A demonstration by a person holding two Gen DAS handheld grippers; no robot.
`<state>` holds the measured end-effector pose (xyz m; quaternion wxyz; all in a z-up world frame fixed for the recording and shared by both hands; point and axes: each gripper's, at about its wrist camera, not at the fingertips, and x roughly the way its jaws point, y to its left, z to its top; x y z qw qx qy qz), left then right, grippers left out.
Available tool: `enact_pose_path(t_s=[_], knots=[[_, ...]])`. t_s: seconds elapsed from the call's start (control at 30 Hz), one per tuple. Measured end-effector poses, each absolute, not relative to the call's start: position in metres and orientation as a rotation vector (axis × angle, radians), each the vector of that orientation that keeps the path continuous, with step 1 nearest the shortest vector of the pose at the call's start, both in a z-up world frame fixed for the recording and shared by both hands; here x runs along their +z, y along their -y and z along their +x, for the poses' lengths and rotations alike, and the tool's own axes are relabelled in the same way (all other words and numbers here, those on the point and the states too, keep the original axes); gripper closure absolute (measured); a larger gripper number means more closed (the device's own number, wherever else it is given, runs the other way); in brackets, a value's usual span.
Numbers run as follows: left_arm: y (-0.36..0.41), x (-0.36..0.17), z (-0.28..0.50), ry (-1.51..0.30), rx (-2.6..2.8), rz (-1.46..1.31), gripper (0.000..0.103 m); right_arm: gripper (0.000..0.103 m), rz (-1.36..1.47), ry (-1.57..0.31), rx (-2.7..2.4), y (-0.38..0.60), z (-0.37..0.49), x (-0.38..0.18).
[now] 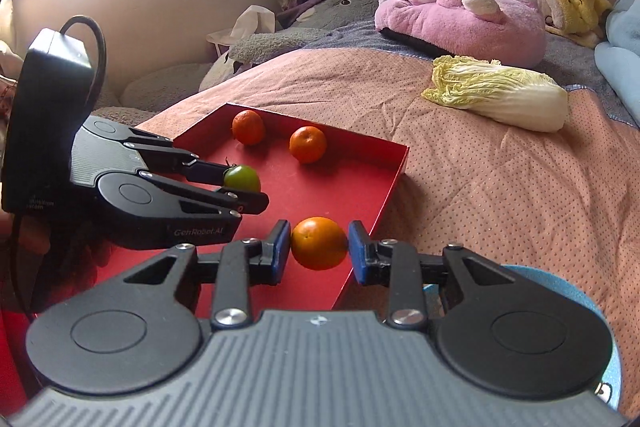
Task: Organize fruits
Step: 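Carry the orange and green tomatoes over the blue plate with both grippers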
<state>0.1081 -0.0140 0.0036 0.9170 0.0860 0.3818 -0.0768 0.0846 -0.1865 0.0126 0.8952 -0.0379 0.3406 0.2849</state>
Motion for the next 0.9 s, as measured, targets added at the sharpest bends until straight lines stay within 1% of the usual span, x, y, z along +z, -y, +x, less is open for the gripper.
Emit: enact_pose_path(t_s=[0.23,0.5,0.9], knots=[[0.020,0.007,0.085,-0.793,-0.140,0.204,0.066,0.066,-0.075,-0.717,0.625,0.198,0.048,0.008],[0.034,0.012,0.058,-0.805,-0.104,0.171,0.066,0.066,-0.060,-0.720,0.631,0.223,0.002,0.008],[0.103,0.033,0.020,-0.728,-0.257,0.183,0.066,0.066,-0.051,-0.695,0.477,0.307,-0.041,0.019]])
